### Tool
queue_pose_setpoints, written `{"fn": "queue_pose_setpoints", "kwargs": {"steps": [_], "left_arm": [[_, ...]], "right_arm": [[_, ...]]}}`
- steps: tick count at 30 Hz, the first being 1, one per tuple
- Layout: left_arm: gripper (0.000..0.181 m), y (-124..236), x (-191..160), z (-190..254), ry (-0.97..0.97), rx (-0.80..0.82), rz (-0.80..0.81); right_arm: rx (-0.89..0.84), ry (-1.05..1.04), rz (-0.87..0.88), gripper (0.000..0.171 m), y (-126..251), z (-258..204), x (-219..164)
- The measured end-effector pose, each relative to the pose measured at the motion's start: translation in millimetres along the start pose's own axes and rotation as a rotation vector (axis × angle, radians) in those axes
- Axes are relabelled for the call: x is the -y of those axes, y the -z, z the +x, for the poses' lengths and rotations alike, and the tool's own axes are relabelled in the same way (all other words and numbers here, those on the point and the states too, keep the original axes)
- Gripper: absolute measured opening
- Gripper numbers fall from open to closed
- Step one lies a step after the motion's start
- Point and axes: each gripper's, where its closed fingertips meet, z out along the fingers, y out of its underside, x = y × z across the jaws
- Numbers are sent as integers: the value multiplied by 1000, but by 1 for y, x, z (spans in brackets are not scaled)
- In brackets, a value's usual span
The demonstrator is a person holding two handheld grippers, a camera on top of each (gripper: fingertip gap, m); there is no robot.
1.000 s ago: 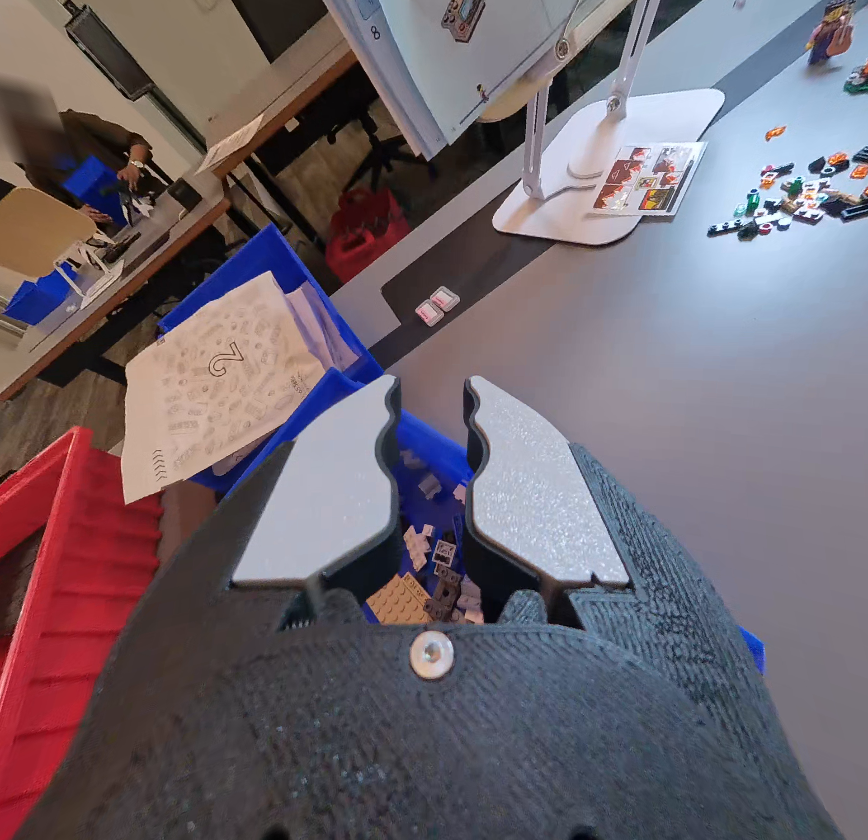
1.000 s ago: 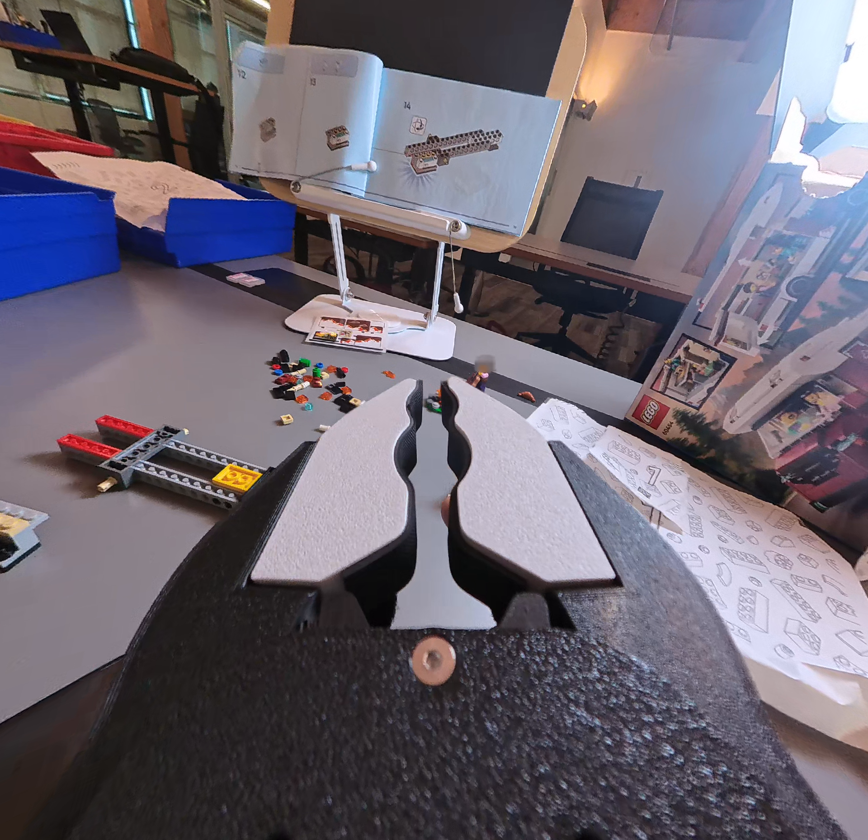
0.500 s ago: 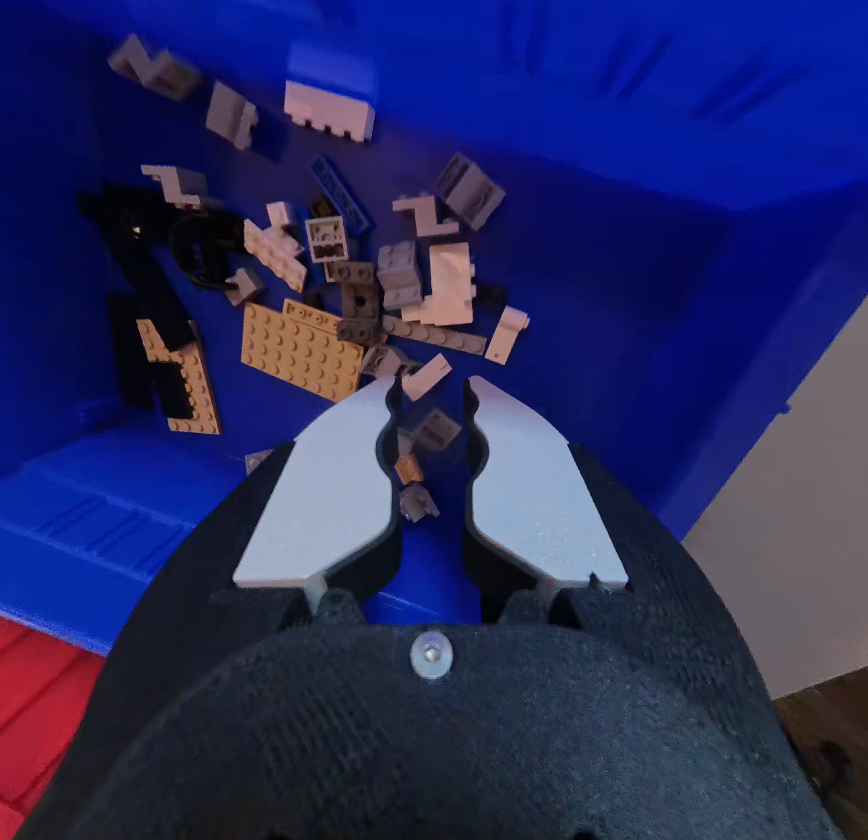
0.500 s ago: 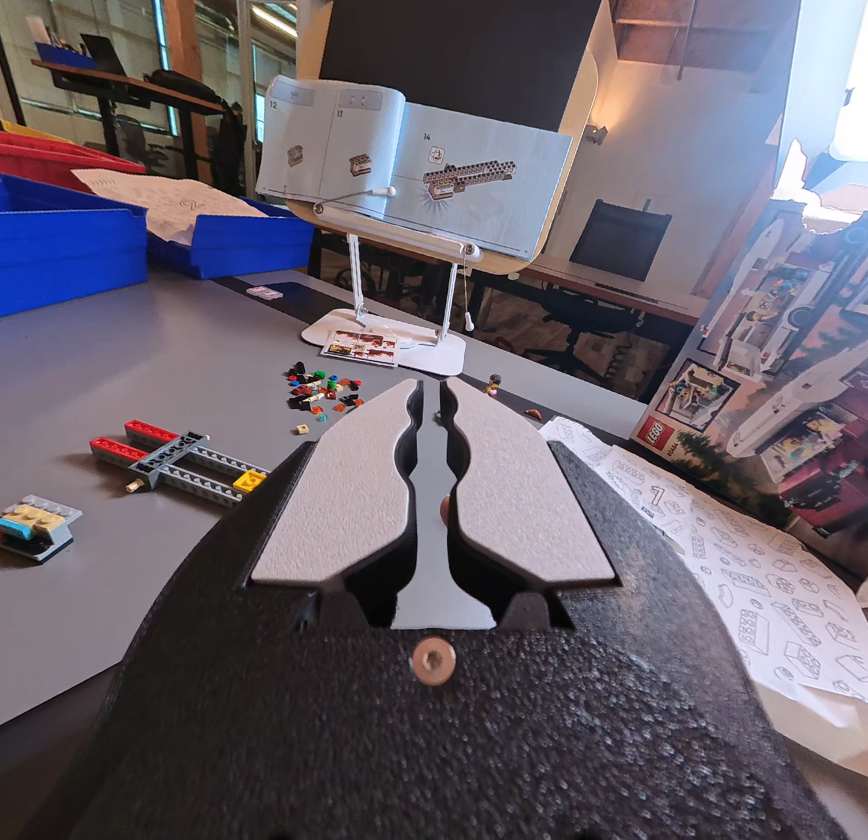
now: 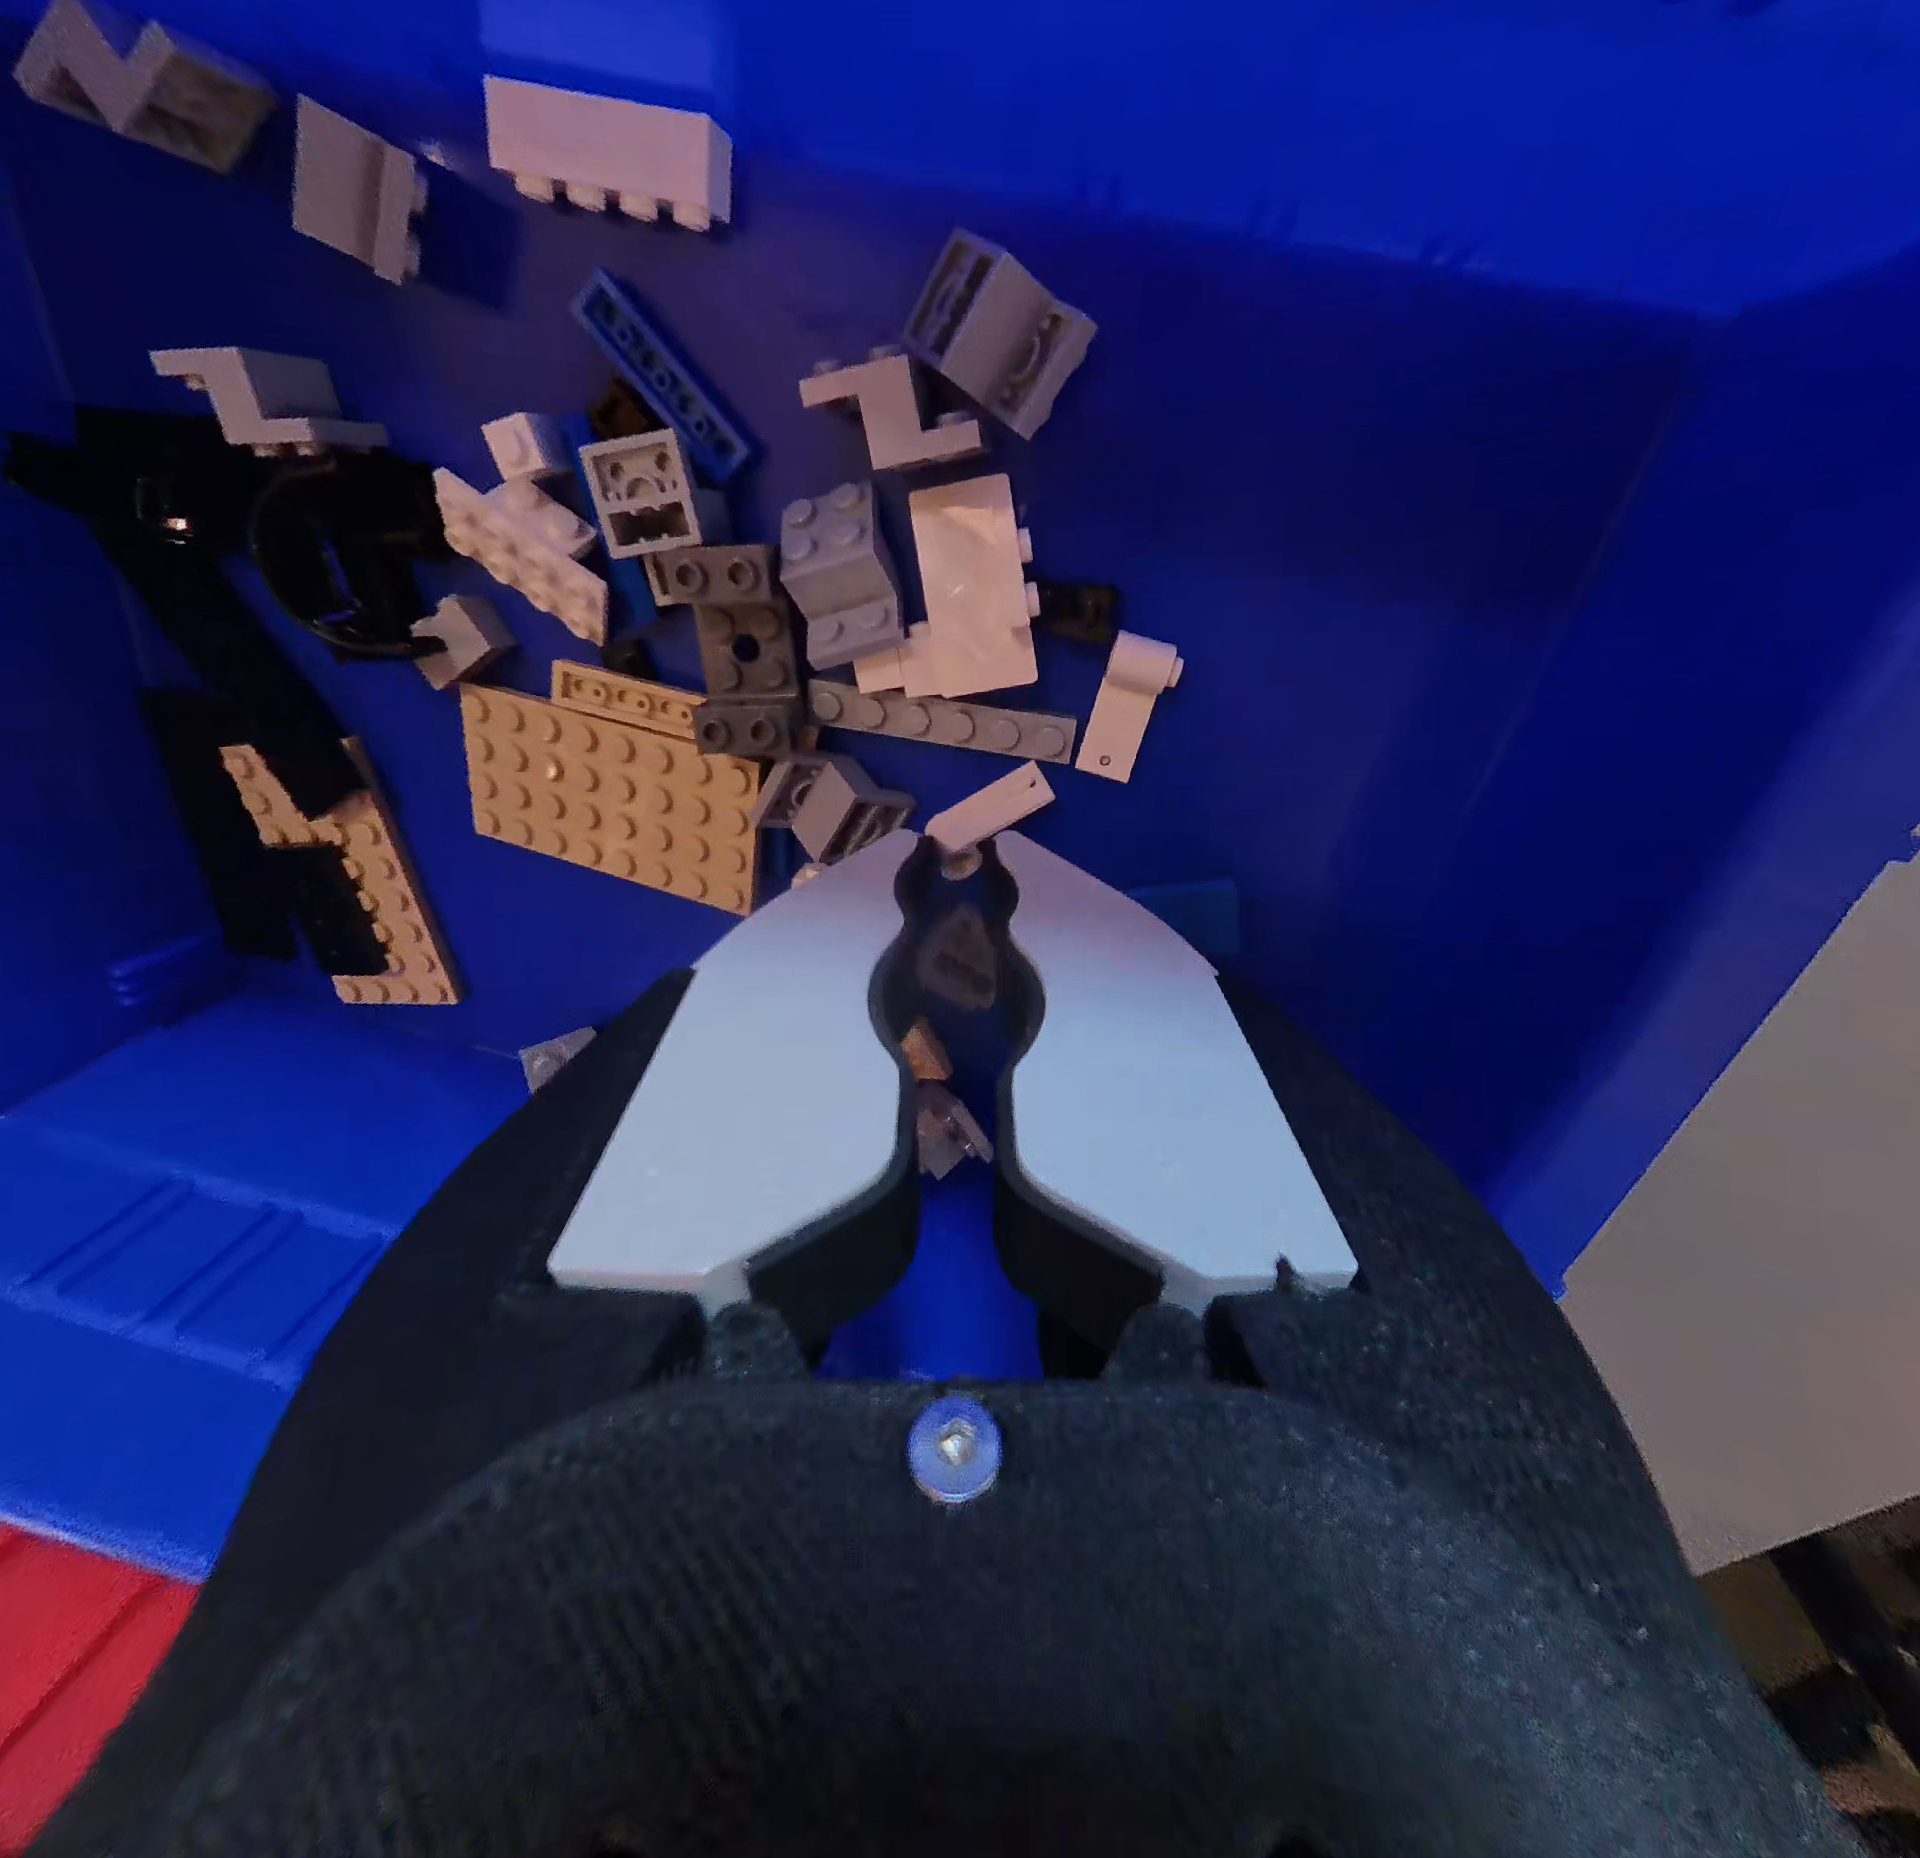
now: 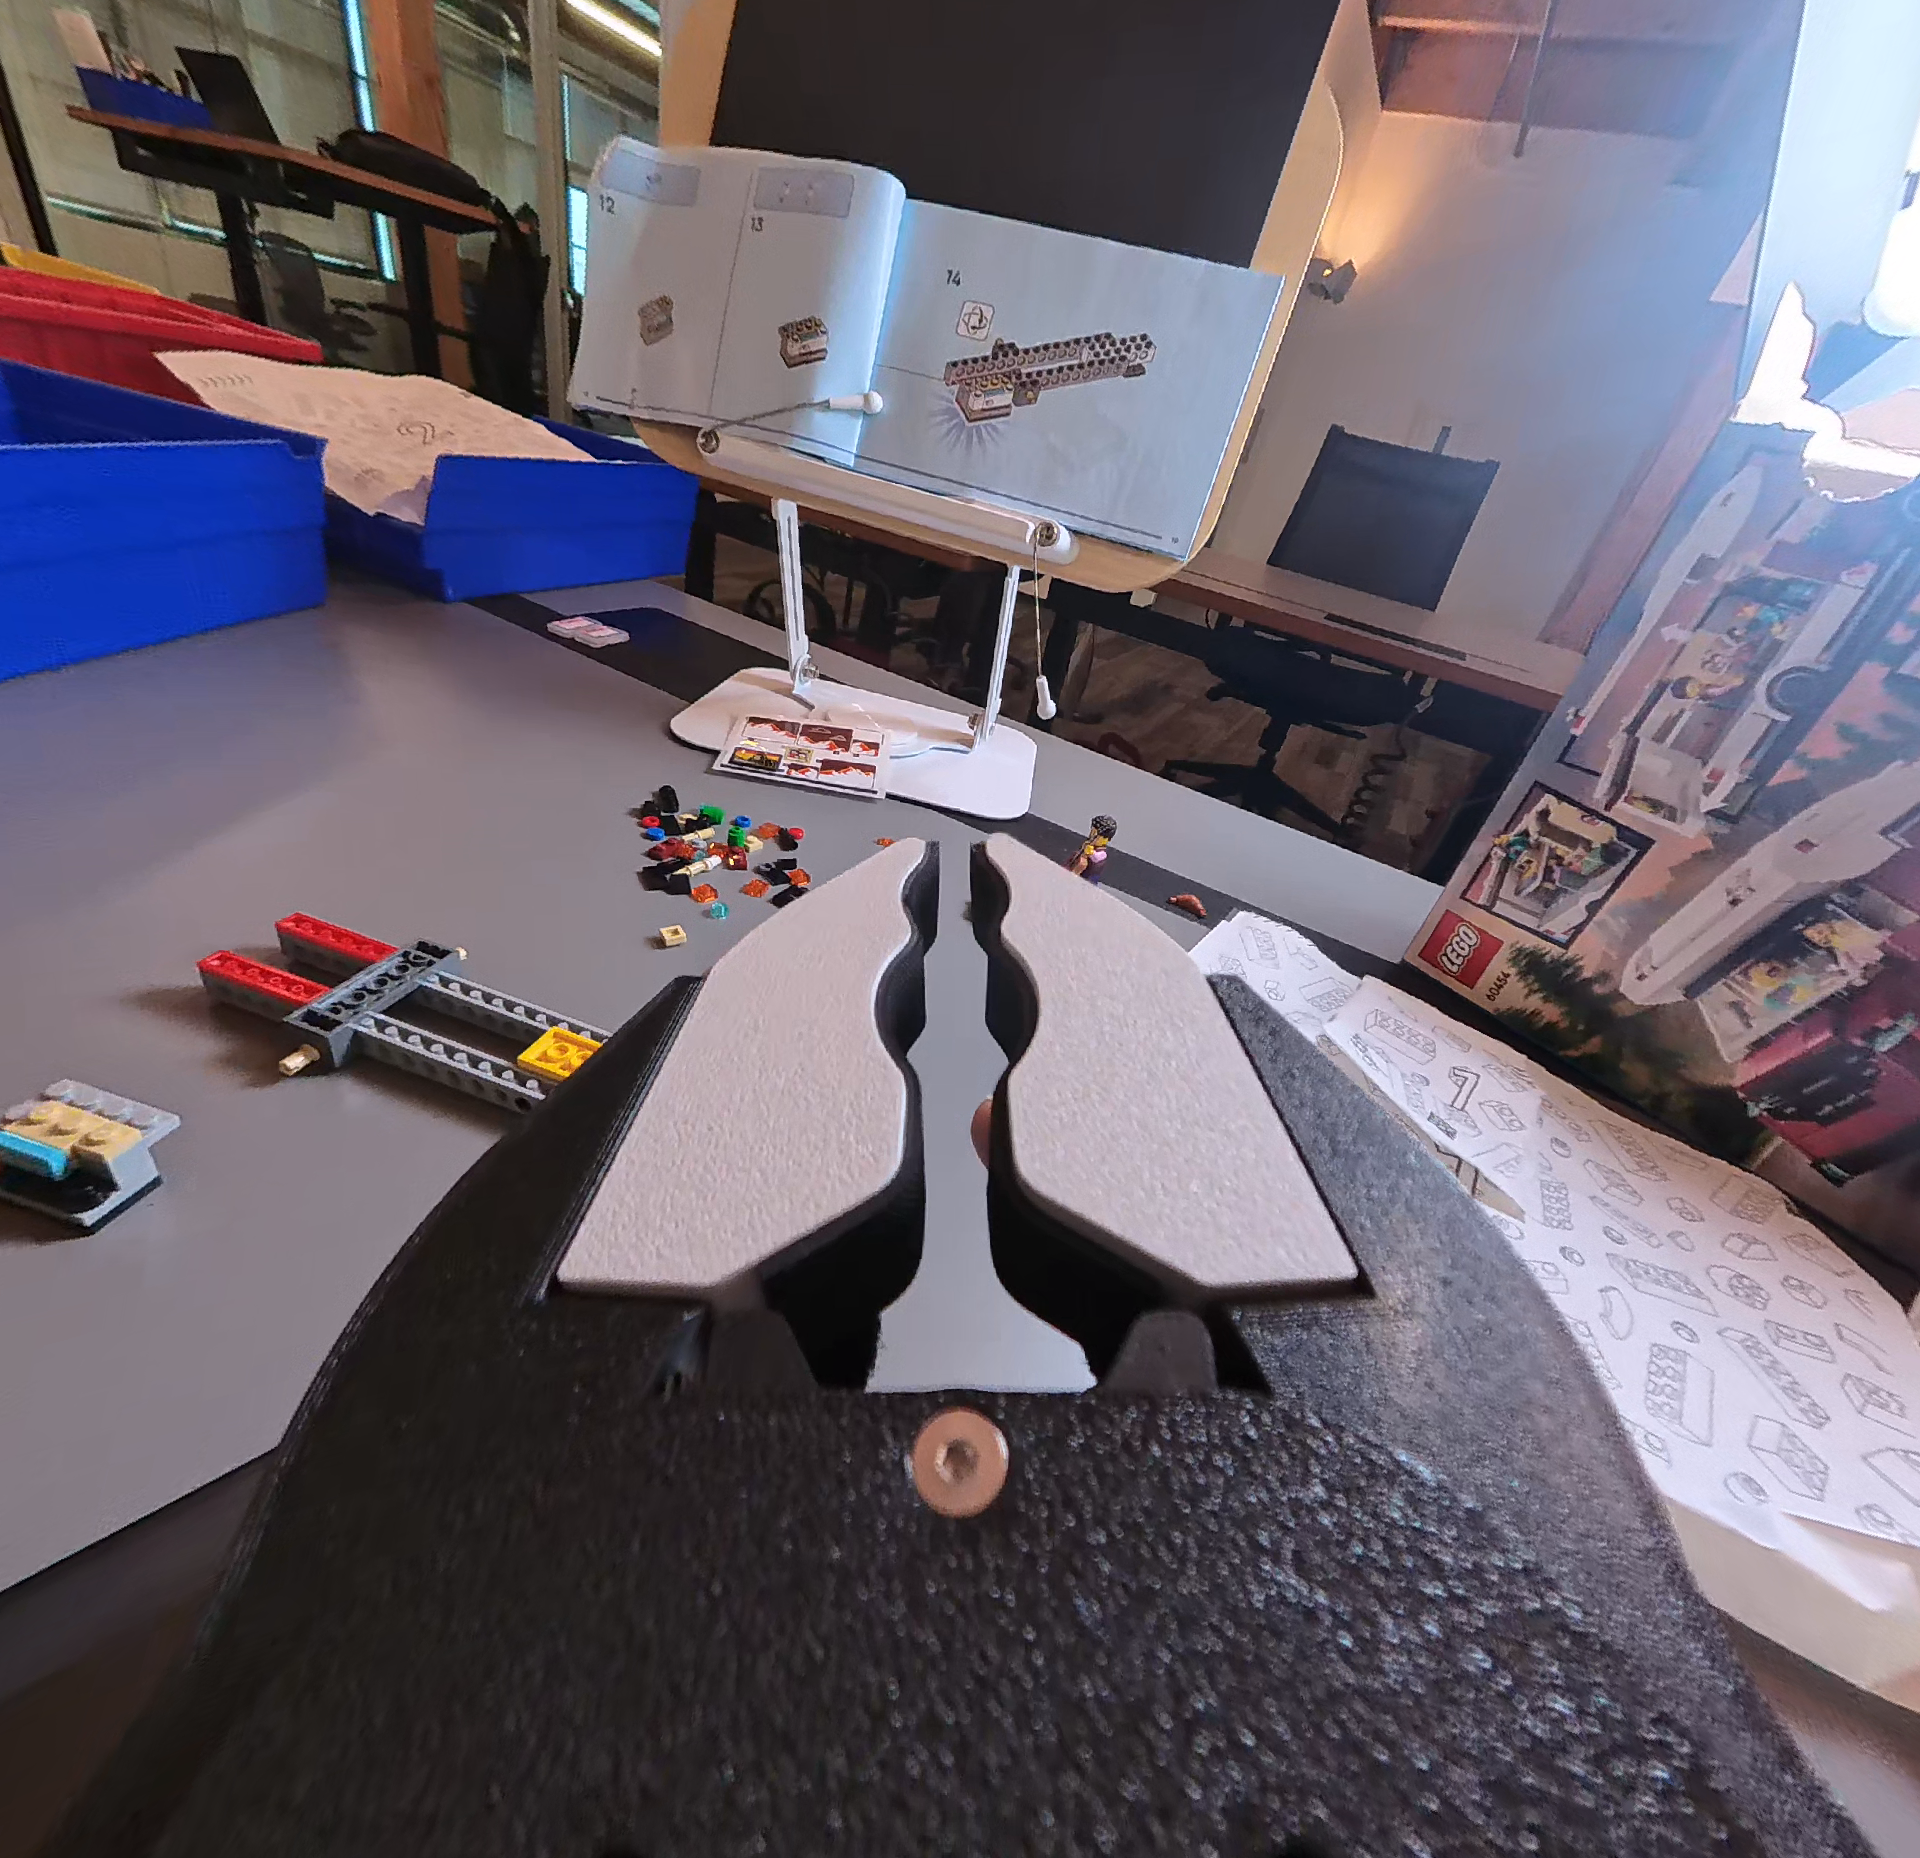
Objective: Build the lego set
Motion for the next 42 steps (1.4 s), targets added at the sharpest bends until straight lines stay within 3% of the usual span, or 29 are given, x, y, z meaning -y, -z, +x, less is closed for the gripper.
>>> {"fn": "queue_pose_setpoints", "kwargs": {"steps": [8, 11, 15, 18, 21, 25, 28, 33, 36, 42], "left_arm": [[9, 25, 7, -9, 1, 93, 142], [10, 51, 38, 6, 26, 9, 420], [9, 123, 85, 45, 29, -263, 975], [9, 169, 97, 69, -2, -445, 1265], [8, 192, 104, 88, -49, -536, 1421], [8, 202, 122, 111, -108, -588, 1498], [8, 196, 149, 118, -102, -486, 1481], [9, 168, 216, 125, -92, -49, 1342], [9, 156, 257, 146, -128, 78, 1321], [9, 129, 320, 183, -250, 359, 1276]], "right_arm": [[6, 7, -17, 5, -3, -4, -4], [7, 7, -22, 5, -3, -4, -6], [10, 7, -27, 5, -4, -5, -7], [14, 10, -28, 5, -5, -7, -8], [18, 11, -22, 5, -4, -8, -6], [29, 11, -11, 5, -3, -9, -3], [62, 14, 0, 5, -2, -15, -1], [196, 24, 5, 4, -1, -39, 1], [277, 0, -5, 5, 0, -56, 0], [521, -305, -35, 7, -10, -104, 5]]}}
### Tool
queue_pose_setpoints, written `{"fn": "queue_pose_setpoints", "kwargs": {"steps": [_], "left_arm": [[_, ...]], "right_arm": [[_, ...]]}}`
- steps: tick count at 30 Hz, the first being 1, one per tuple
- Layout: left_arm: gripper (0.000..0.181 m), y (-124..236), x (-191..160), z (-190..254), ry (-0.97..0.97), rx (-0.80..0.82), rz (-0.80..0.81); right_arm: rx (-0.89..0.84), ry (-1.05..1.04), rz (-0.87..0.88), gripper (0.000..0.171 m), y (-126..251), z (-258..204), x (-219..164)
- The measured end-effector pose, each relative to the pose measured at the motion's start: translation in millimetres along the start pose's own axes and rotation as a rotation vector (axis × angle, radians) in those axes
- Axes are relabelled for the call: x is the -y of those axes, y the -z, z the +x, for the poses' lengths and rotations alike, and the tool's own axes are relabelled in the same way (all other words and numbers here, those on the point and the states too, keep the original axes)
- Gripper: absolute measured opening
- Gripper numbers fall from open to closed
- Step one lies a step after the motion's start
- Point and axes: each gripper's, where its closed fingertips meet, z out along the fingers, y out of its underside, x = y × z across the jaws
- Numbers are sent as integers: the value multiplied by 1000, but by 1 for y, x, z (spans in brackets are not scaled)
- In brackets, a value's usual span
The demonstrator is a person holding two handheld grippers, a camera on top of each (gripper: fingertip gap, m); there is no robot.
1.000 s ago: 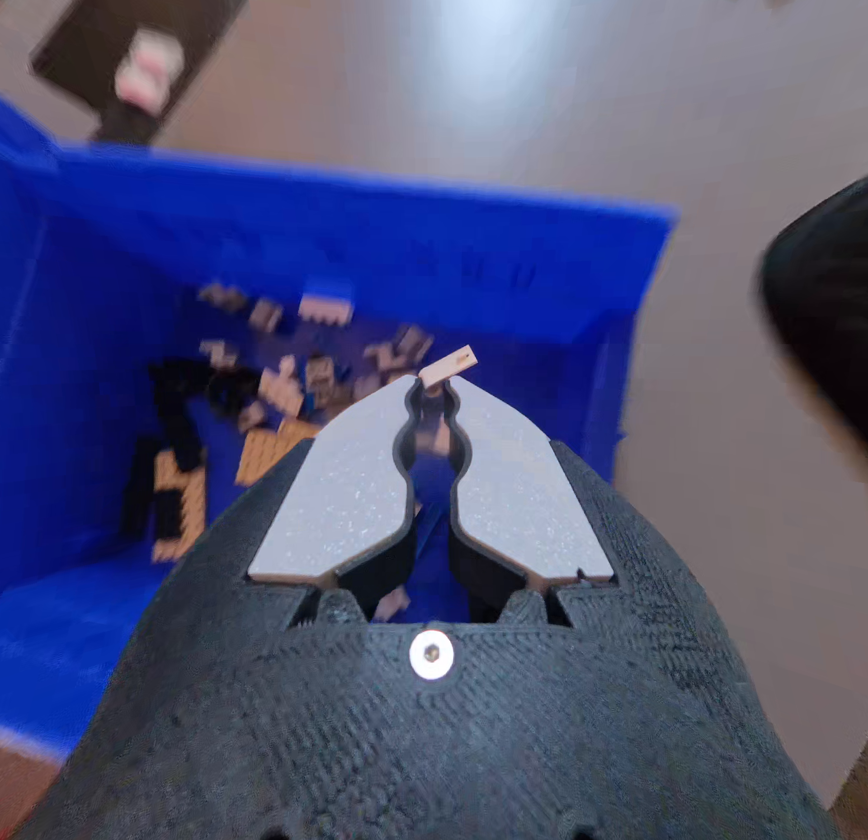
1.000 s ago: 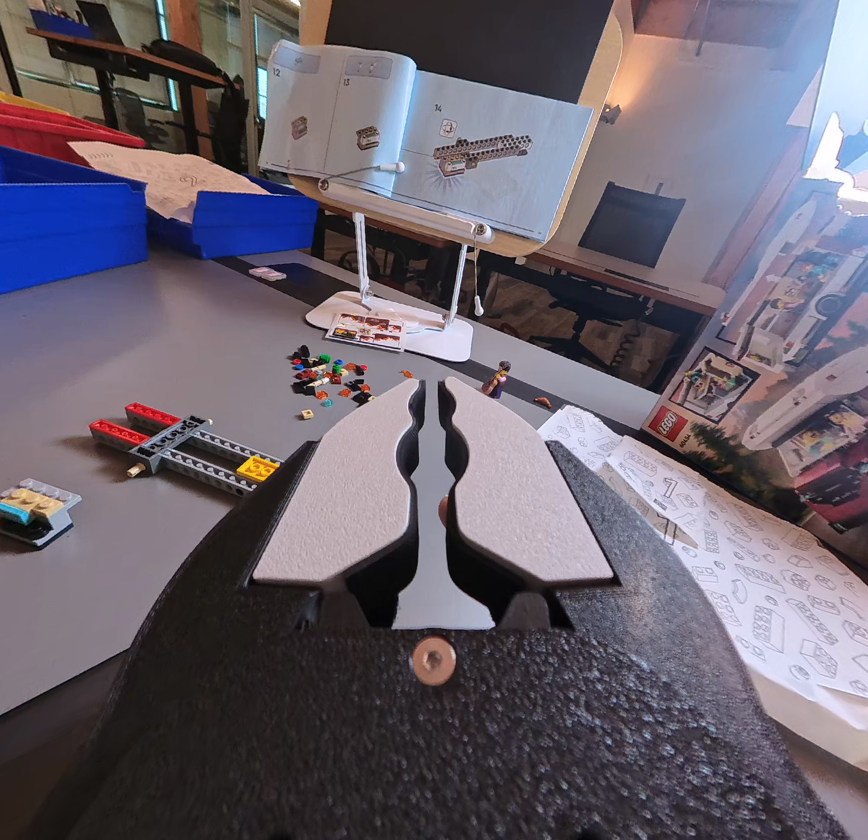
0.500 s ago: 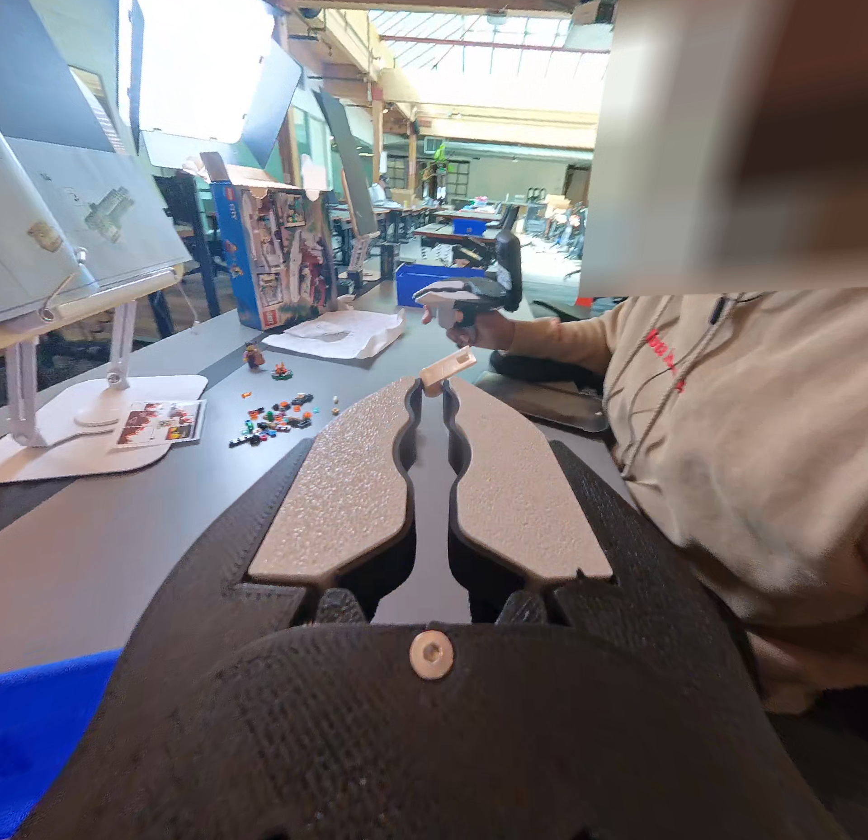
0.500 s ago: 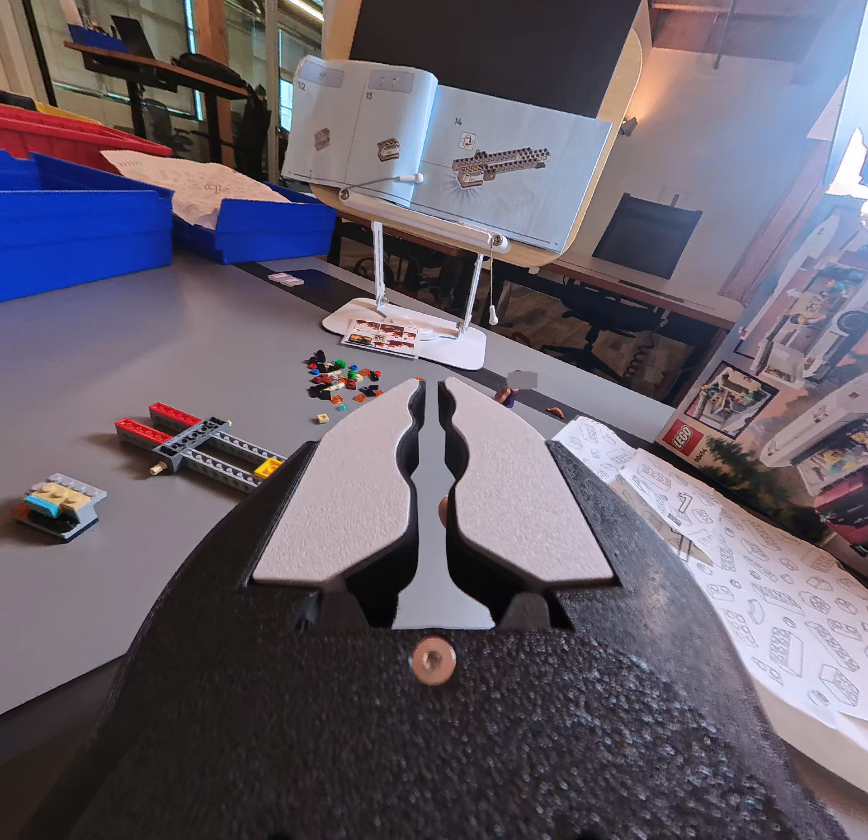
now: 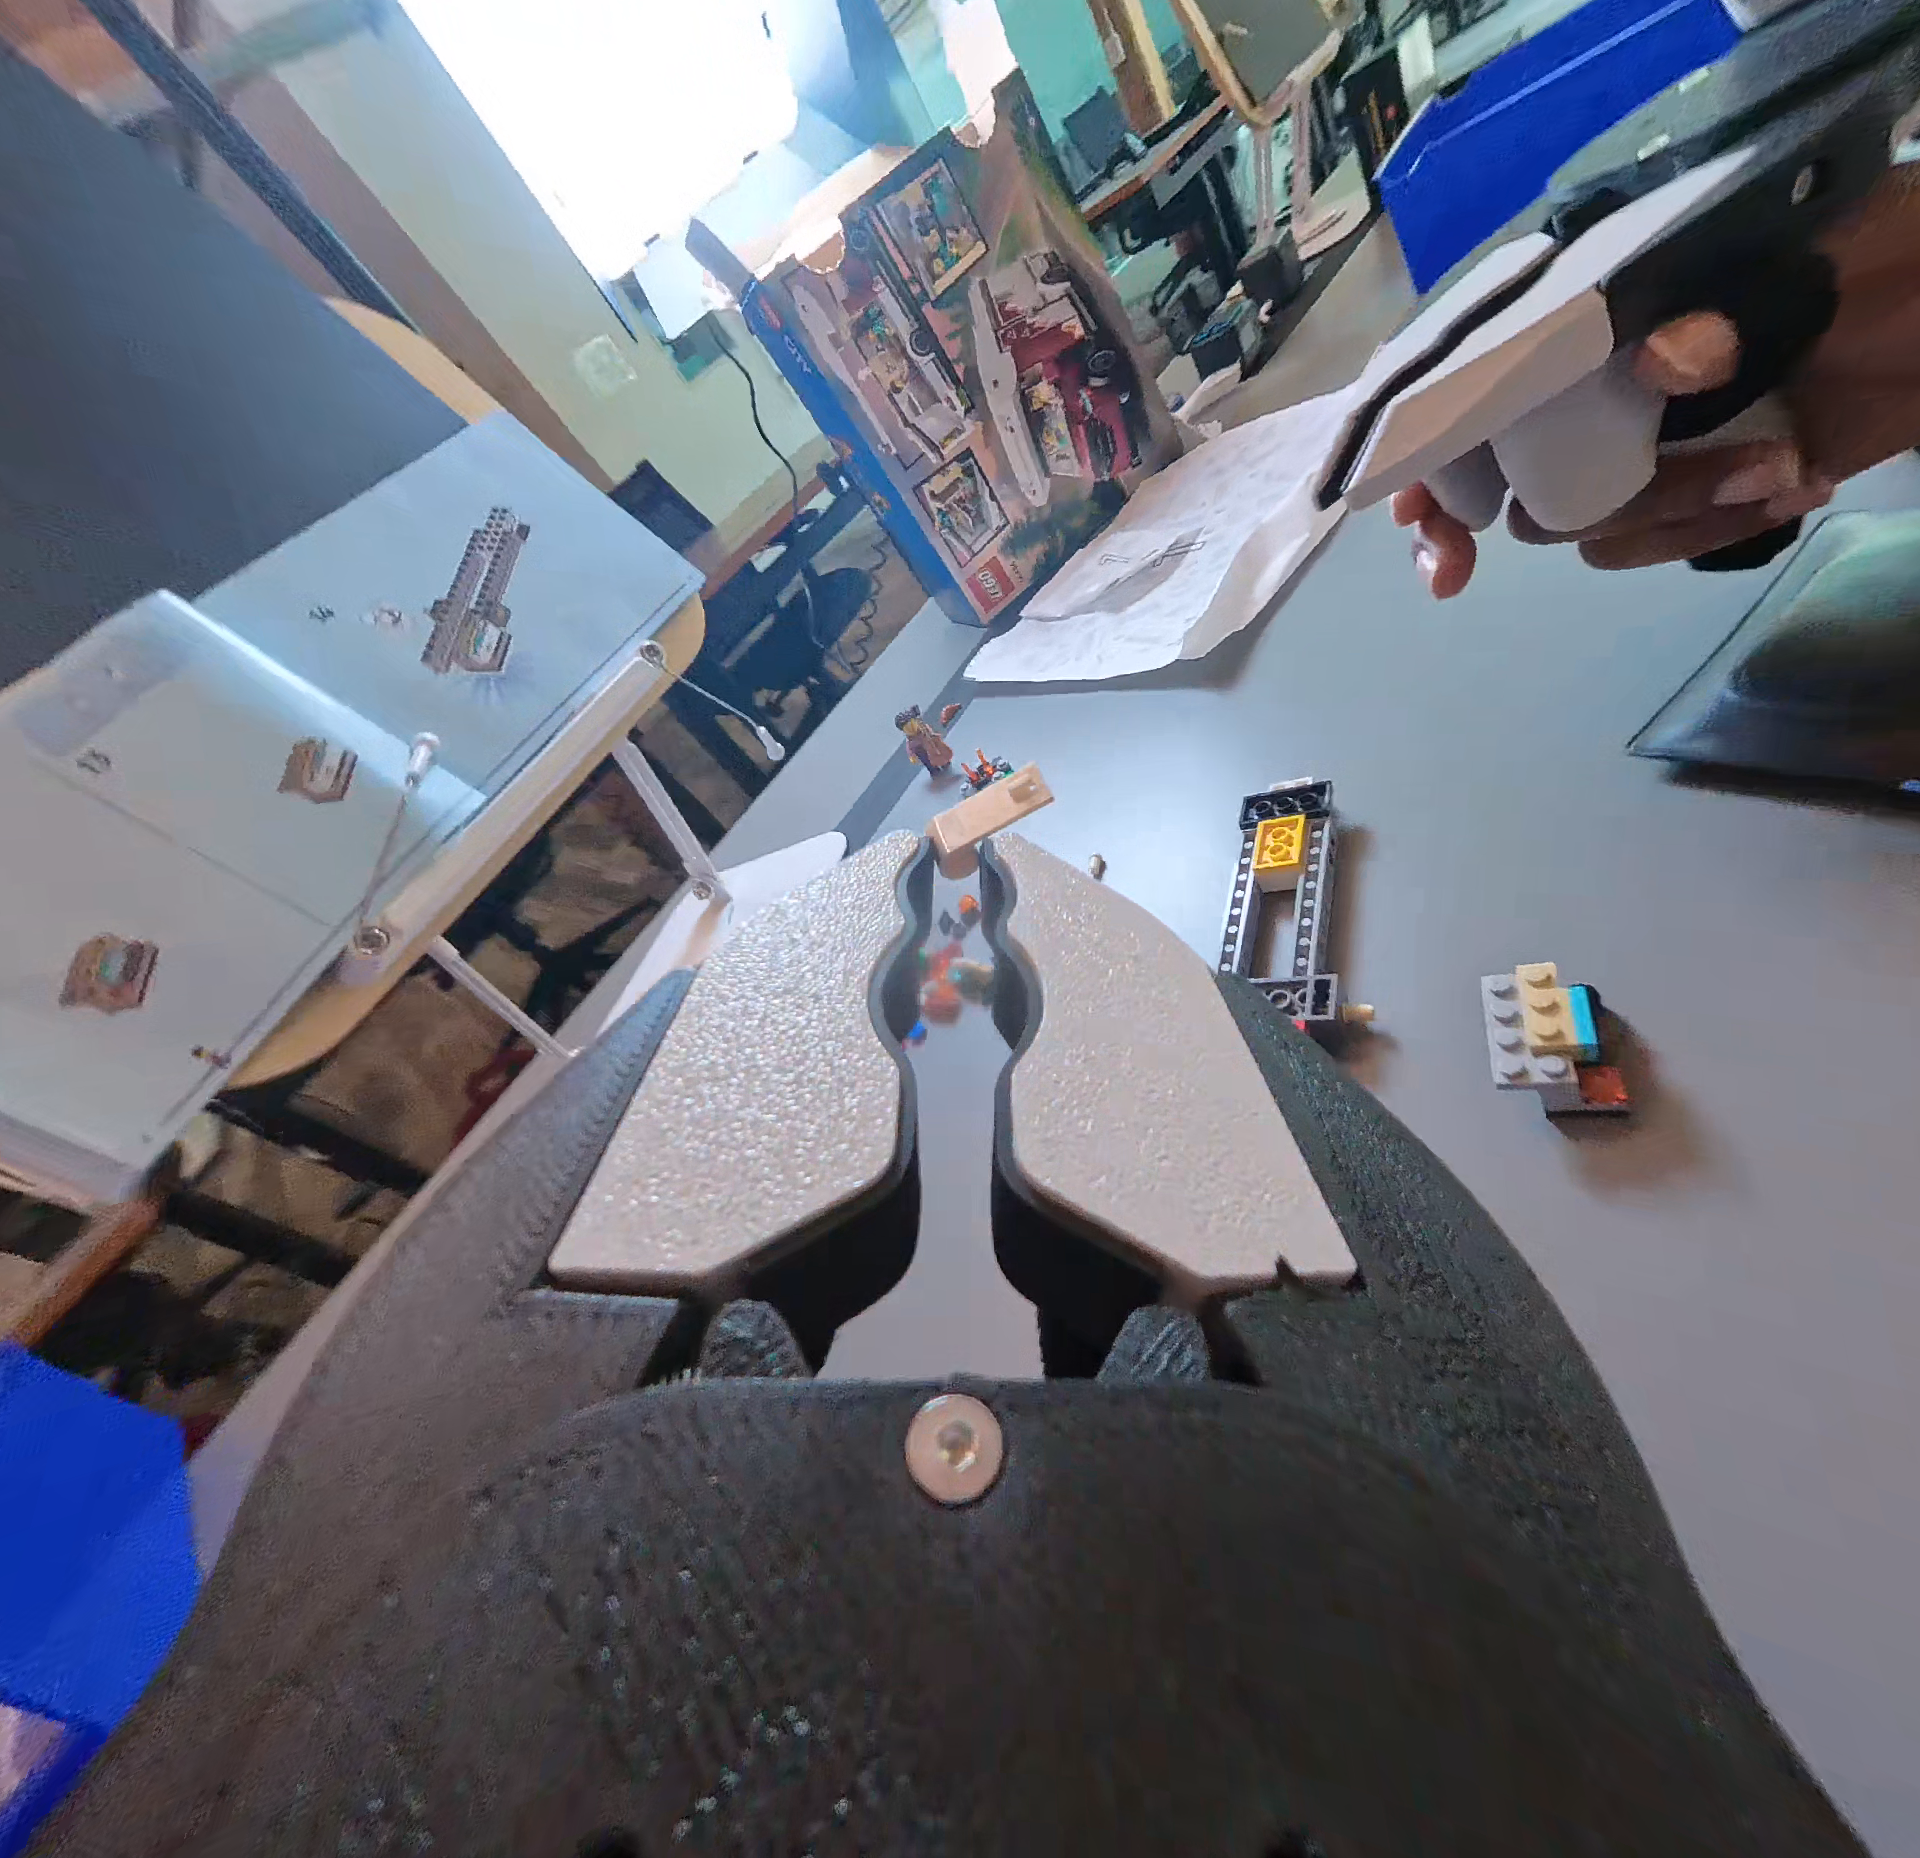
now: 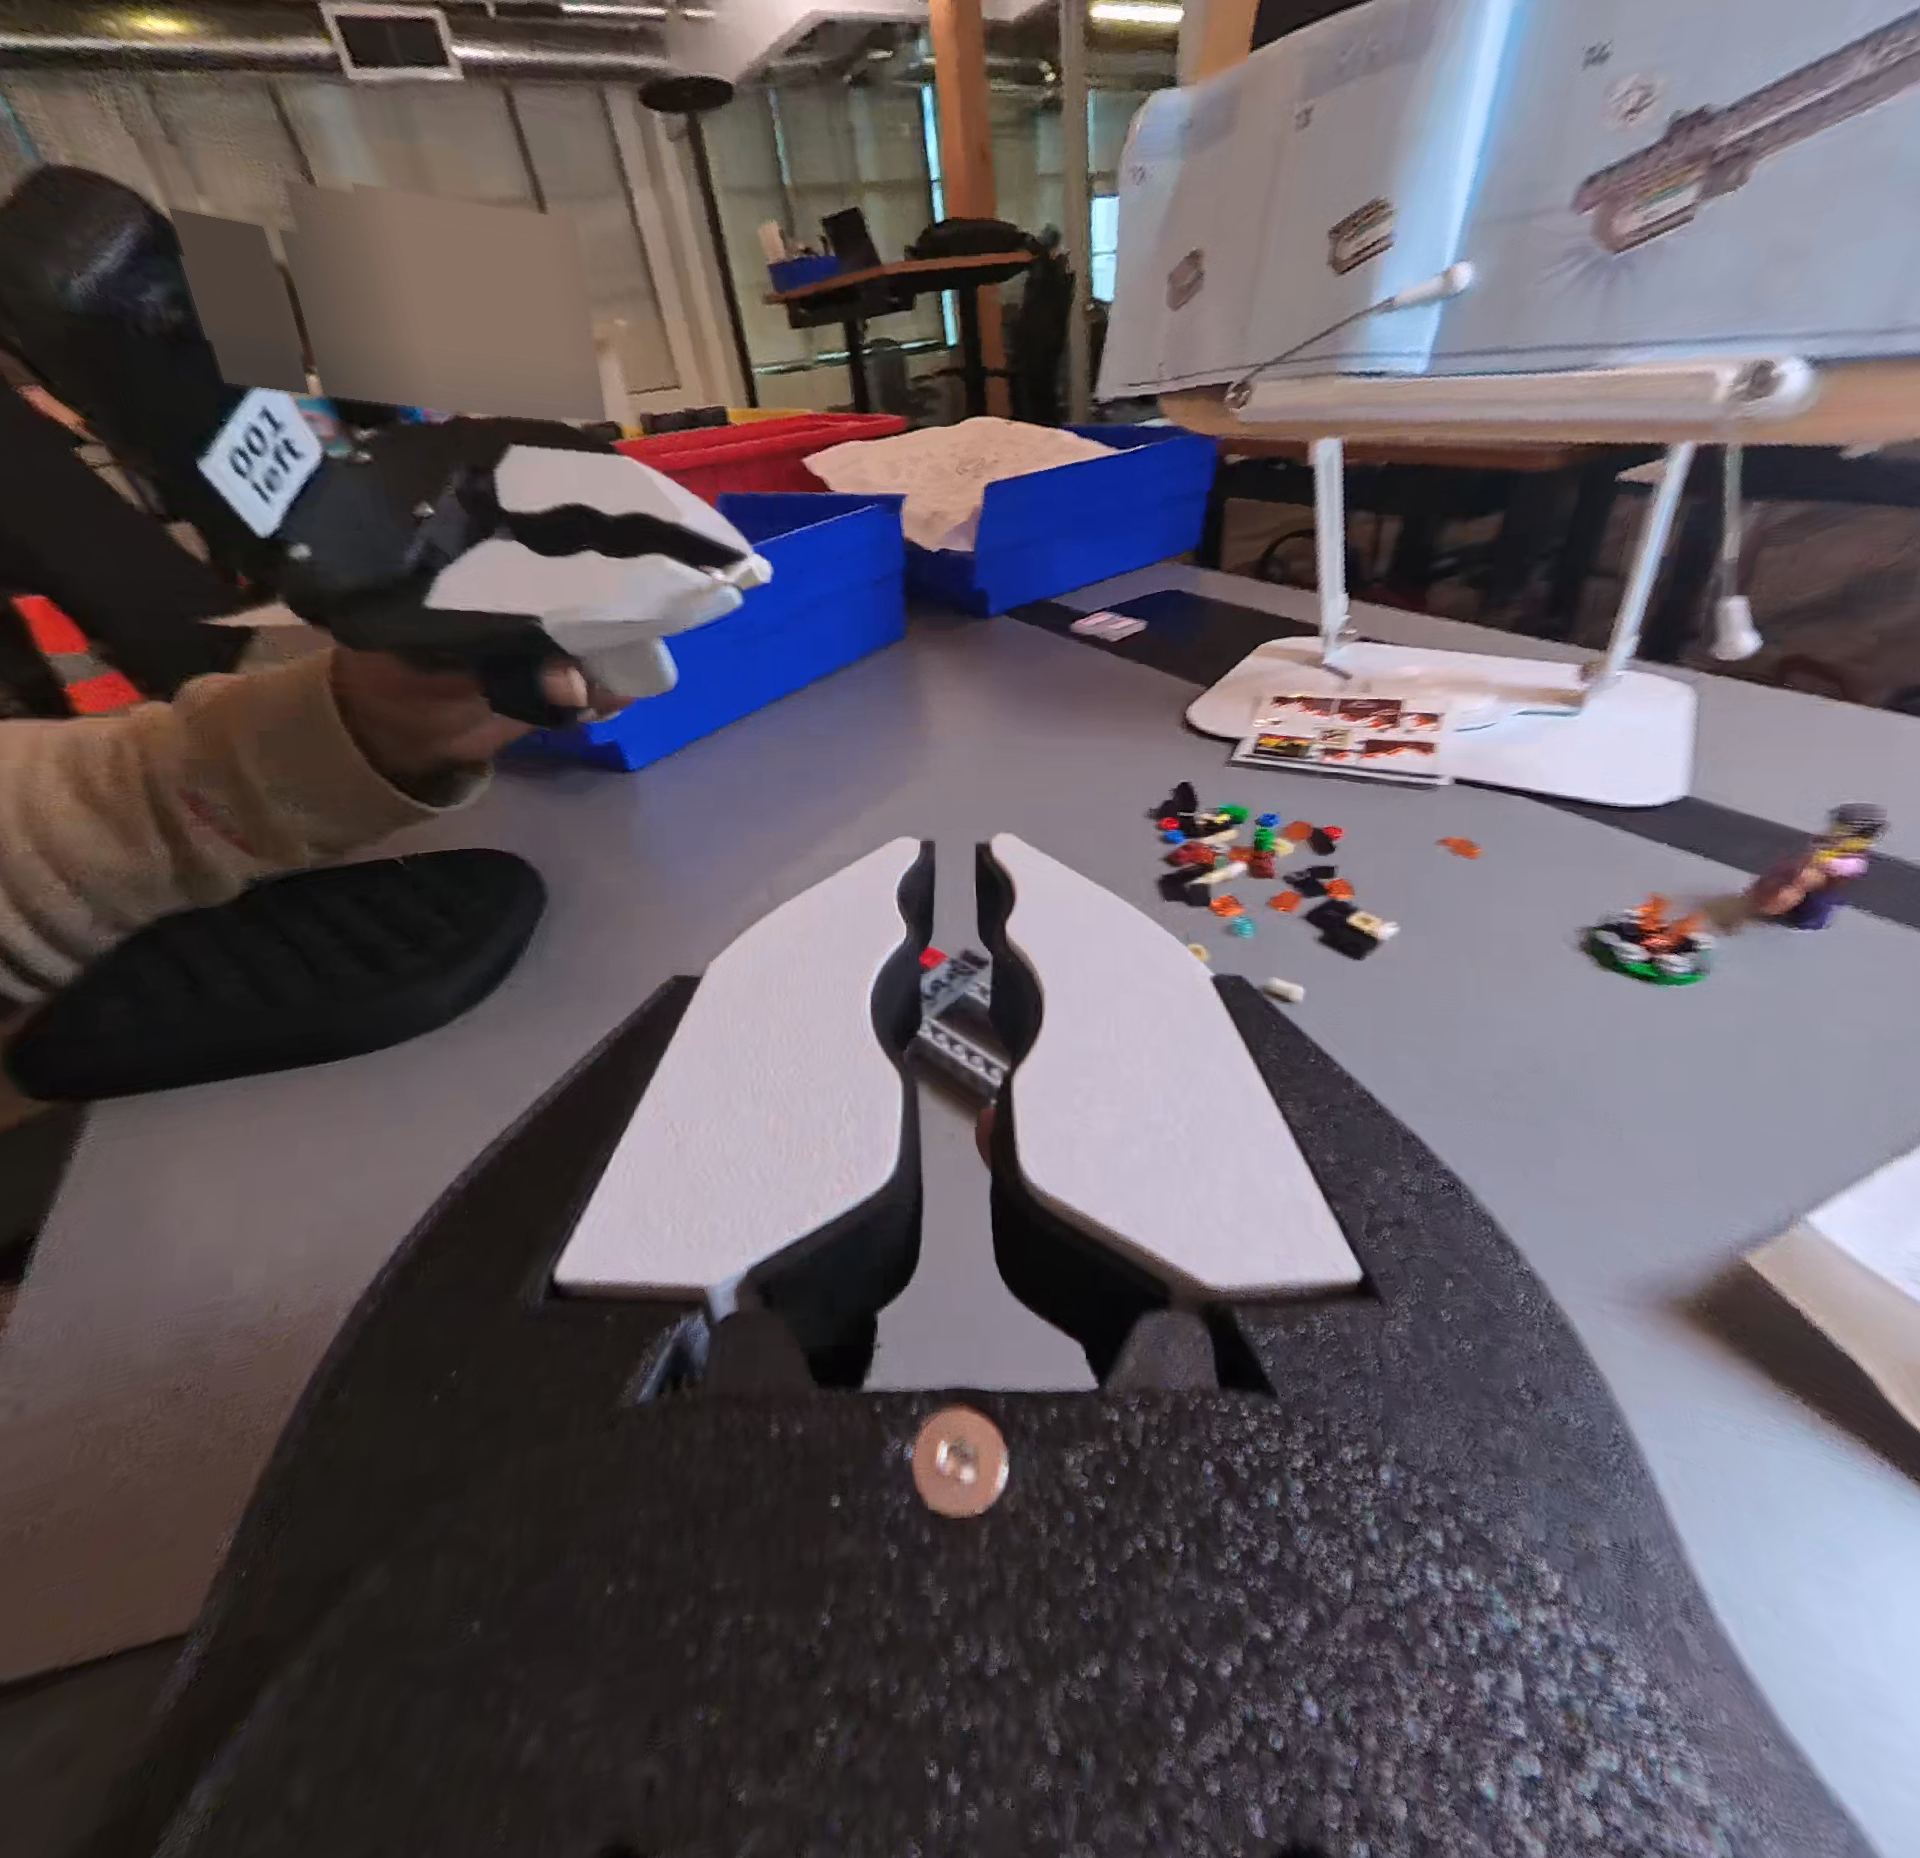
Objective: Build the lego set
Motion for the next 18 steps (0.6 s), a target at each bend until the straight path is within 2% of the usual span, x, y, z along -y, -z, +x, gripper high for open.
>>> {"fn": "queue_pose_setpoints", "kwargs": {"steps": [4, 6, 11, 18], "left_arm": [[9, -11, -3, 20, -136, 76, -32], [9, -11, -6, 30, -183, 97, -36], [8, -9, -16, 41, -358, 152, -66], [8, -12, -21, 52, -517, 141, -86]], "right_arm": [[186, -93, -101, 10, -35, -29, 1], [292, -194, -178, 20, -54, -43, -2], [390, -357, -262, 21, -83, -59, -16], [404, -431, -261, 3, -82, -61, -30]]}}
